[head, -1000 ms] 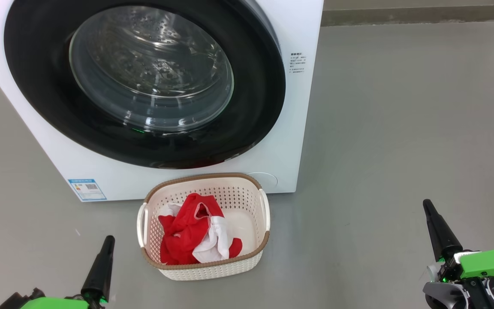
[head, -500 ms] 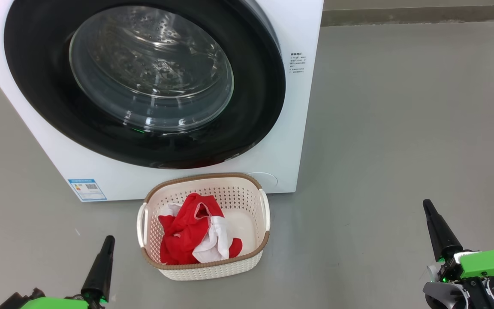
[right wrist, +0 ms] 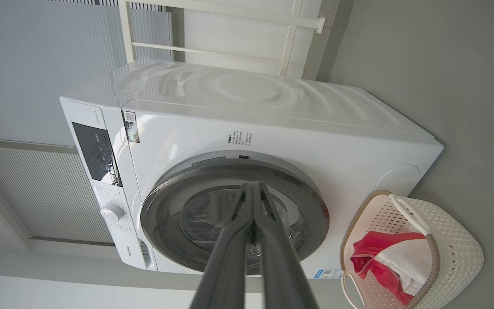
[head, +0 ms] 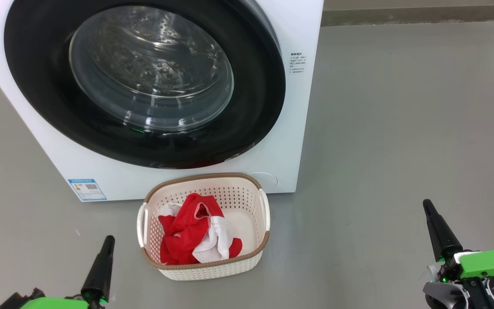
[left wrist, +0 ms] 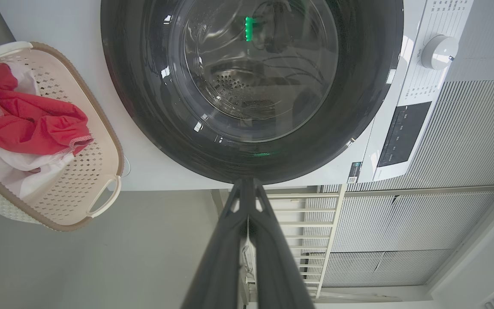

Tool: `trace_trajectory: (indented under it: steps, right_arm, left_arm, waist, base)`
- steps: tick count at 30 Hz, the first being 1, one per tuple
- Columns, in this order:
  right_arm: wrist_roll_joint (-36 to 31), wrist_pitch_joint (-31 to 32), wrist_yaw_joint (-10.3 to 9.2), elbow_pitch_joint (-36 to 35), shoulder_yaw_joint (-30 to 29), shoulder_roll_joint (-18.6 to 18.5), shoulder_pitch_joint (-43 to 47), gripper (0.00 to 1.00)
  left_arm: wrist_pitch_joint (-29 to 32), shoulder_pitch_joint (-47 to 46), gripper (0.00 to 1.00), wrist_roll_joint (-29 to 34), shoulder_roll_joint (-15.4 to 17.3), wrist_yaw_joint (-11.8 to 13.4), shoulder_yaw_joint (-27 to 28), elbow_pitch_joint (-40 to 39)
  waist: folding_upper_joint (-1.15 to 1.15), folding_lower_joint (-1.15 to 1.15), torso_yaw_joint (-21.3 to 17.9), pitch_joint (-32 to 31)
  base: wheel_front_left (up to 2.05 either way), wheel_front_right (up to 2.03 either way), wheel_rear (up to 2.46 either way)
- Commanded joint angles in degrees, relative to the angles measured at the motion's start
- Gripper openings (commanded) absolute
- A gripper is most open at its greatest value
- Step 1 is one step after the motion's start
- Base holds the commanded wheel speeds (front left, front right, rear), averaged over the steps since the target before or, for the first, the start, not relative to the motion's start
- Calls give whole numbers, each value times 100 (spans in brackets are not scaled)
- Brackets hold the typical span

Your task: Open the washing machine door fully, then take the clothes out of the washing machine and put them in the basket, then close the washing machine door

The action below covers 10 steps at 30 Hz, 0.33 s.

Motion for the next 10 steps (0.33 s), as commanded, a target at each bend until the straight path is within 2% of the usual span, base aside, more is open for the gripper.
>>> trace_trajectory:
  steps: [1, 10]
  right_arm:
    - [33, 34, 3, -141, 102, -84, -243, 0]
    - [33, 34, 3, -141, 102, -84, -243, 0]
  left_arm:
    - [18, -225, 0, -42, 63, -41, 197, -118]
    - [18, -225, 0, -42, 63, -41, 197, -118]
  waist:
    - [0, 0, 0, 0]
    - [0, 0, 0, 0]
  base:
    - [0, 0, 0]
    - [0, 0, 0]
